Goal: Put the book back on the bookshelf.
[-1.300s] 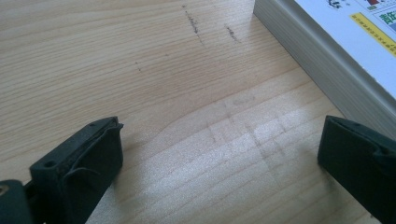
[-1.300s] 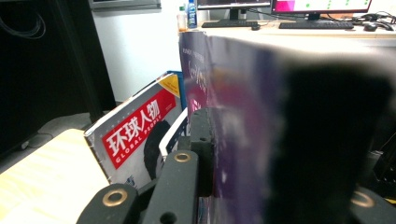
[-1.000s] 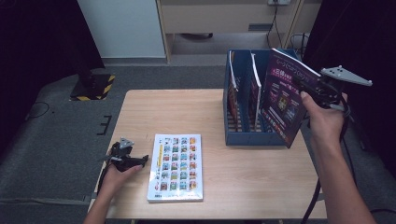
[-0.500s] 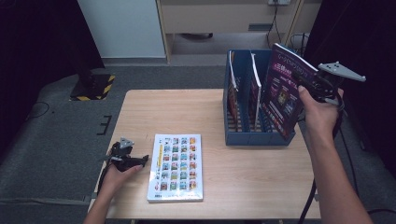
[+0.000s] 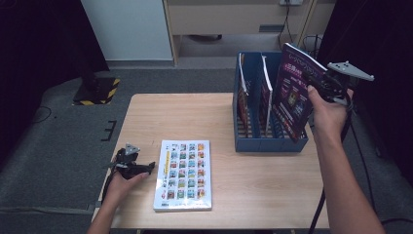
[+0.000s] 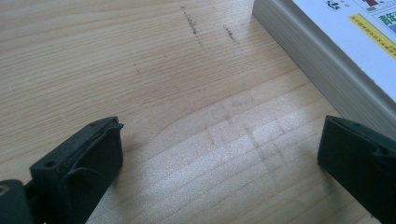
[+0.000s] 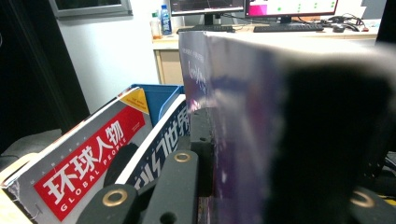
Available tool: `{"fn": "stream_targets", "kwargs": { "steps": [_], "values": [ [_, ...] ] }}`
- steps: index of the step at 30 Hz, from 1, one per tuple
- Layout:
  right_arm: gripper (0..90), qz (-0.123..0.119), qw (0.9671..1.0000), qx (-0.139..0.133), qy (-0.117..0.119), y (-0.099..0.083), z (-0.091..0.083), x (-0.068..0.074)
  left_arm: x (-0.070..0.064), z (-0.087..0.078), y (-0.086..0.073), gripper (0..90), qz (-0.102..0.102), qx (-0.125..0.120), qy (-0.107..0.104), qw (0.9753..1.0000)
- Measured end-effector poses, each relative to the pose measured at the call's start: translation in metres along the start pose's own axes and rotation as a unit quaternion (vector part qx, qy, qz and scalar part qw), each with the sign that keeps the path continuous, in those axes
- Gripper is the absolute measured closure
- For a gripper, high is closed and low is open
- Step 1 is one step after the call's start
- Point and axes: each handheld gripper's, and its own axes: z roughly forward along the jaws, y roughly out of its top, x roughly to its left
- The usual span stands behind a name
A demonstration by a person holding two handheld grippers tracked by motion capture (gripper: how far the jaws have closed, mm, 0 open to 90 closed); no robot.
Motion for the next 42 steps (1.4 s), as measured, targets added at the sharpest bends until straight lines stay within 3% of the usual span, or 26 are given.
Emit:
{"fn": "stream_targets", "kwargs": {
  "steps": [10,27,42],
  "values": [
    [84.3,-0.001,1.0000,-0.008,-0.001,0.000,0.005,0.002,0.000,0.000,0.000,0.0,0.000,0.000,0.000,1.0000],
    [84.2,-0.005,0.9997,-0.016,-0.019,-0.003,0.034,0.010,0.000,0.000,0.000,0.0,0.000,0.000,0.000,1.0000],
    [84.2,-0.009,0.9994,-0.025,-0.025,-0.010,0.050,0.014,0.000,0.000,0.000,0.0,0.000,0.001,0.001,1.0000]
  ]
}}
